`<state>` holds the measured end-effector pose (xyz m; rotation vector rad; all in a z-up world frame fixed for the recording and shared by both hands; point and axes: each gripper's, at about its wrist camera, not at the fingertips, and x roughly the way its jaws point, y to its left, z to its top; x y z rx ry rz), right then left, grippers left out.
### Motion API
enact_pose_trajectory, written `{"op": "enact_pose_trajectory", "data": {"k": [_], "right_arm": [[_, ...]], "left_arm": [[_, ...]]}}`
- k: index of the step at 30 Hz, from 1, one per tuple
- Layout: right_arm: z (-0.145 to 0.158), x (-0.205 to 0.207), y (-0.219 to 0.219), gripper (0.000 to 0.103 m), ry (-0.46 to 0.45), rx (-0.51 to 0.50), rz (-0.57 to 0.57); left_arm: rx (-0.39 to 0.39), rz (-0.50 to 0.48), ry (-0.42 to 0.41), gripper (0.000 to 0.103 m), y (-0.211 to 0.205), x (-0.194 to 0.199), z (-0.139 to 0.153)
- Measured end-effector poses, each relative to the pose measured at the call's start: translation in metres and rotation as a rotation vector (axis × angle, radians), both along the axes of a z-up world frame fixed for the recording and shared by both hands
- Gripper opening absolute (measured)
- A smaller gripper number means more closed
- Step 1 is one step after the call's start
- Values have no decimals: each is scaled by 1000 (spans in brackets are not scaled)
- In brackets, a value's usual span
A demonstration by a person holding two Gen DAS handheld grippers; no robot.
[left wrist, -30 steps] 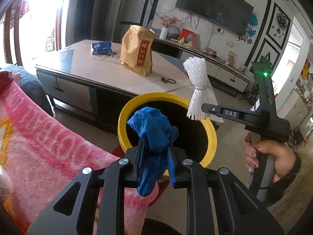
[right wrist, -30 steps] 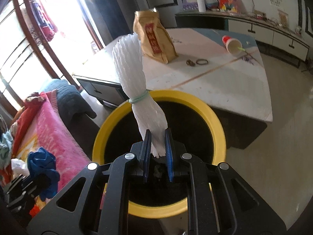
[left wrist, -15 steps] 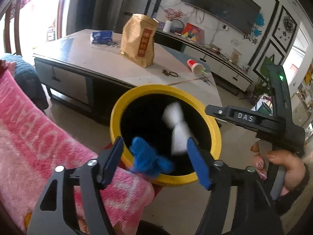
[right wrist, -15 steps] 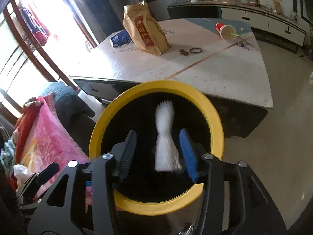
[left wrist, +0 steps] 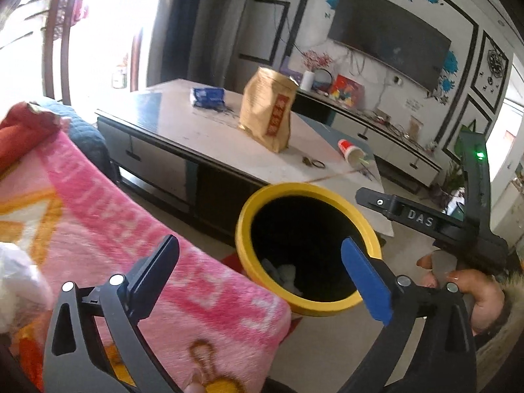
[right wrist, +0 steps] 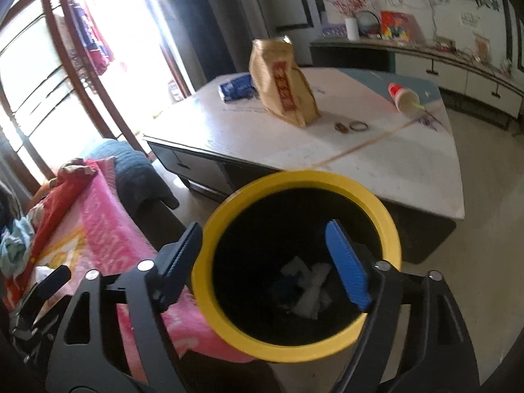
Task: Collect trash
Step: 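Open both tools to drop the glove and foam bundle into the bin, then move both open tools back over the trash on the blanket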
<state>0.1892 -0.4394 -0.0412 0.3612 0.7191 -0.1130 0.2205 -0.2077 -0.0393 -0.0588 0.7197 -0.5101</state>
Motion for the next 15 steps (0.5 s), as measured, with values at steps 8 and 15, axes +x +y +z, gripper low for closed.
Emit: {"op": "enact_pose_trajectory", "data": {"k": [8, 15], "right_arm": [[23, -3, 38, 78, -70, -36, 76], [36, -11, 68, 80, -122, -77, 137]], "left_arm": [[-20, 94, -44, 96, 38, -8, 16], [-27, 160, -66, 96, 69, -12, 26]]}}
